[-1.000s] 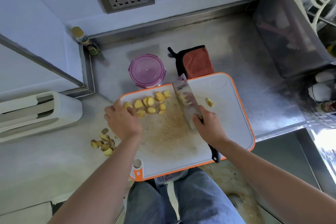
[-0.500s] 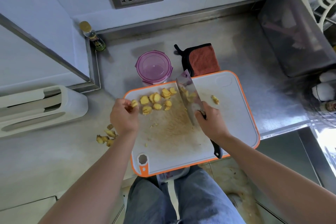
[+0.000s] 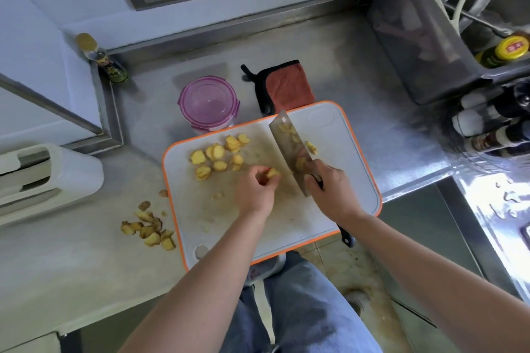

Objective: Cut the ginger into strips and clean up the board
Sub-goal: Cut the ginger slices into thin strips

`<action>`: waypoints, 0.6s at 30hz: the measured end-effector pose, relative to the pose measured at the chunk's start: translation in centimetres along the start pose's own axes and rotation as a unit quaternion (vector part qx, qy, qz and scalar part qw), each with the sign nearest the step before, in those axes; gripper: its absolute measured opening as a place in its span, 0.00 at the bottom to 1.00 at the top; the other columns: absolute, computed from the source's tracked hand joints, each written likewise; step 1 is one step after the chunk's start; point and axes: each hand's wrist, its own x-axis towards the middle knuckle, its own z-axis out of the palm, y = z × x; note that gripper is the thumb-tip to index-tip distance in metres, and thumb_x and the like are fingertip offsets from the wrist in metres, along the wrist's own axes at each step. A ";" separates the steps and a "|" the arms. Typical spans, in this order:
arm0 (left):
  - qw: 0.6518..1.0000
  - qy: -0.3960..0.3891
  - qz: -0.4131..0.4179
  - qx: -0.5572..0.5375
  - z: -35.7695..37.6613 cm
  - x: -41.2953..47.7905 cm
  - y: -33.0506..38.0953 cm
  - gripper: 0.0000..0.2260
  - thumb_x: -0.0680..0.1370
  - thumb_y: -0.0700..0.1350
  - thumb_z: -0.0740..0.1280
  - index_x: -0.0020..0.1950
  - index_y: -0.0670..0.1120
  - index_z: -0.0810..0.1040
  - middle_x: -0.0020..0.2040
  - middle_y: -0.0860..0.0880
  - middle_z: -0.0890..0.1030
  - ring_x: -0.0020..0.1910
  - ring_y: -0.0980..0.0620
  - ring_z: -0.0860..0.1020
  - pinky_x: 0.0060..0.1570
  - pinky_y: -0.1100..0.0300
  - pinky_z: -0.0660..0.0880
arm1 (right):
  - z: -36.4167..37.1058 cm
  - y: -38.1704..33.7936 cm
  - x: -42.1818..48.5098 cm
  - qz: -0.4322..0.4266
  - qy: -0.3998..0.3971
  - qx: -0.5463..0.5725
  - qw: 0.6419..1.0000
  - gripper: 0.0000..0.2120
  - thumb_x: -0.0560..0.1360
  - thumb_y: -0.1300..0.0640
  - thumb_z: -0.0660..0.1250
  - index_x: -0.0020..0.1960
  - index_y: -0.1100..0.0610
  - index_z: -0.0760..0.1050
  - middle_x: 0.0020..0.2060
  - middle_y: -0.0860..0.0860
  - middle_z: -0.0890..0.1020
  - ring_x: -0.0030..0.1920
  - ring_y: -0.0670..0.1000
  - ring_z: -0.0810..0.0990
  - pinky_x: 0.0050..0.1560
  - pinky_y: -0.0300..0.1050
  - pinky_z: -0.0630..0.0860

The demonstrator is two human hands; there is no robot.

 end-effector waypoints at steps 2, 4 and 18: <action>0.998 0.037 0.035 0.044 0.4 -0.2 0.2 0.07 0.74 0.43 0.73 0.50 0.48 0.79 0.43 0.50 0.82 0.43 0.48 0.81 0.46 0.52 0.78 | -0.2 0.4 -0.4 -0.015 -0.004 -0.014 1.000 0.09 0.78 0.59 0.61 0.40 0.59 0.66 0.30 0.54 0.73 0.30 0.55 0.71 0.31 0.53 0.69; 0.993 0.079 0.055 0.069 0.3 -0.6 0.5 0.09 0.74 0.43 0.73 0.53 0.45 0.78 0.42 0.51 0.80 0.42 0.50 0.79 0.44 0.57 0.75 | -0.2 0.3 -0.7 -0.036 -0.017 -0.040 0.998 0.10 0.78 0.59 0.61 0.40 0.56 0.63 0.29 0.51 0.70 0.29 0.54 0.69 0.31 0.53 0.68; 0.991 0.125 -0.037 0.002 0.7 0.1 0.6 0.07 0.71 0.45 0.76 0.39 0.50 0.78 0.37 0.50 0.82 0.38 0.46 0.82 0.43 0.47 0.81 | -0.6 -0.3 -1.7 -0.092 -0.074 -0.136 0.984 0.07 0.79 0.60 0.58 0.43 0.54 0.63 0.31 0.47 0.65 0.29 0.53 0.68 0.31 0.44 0.64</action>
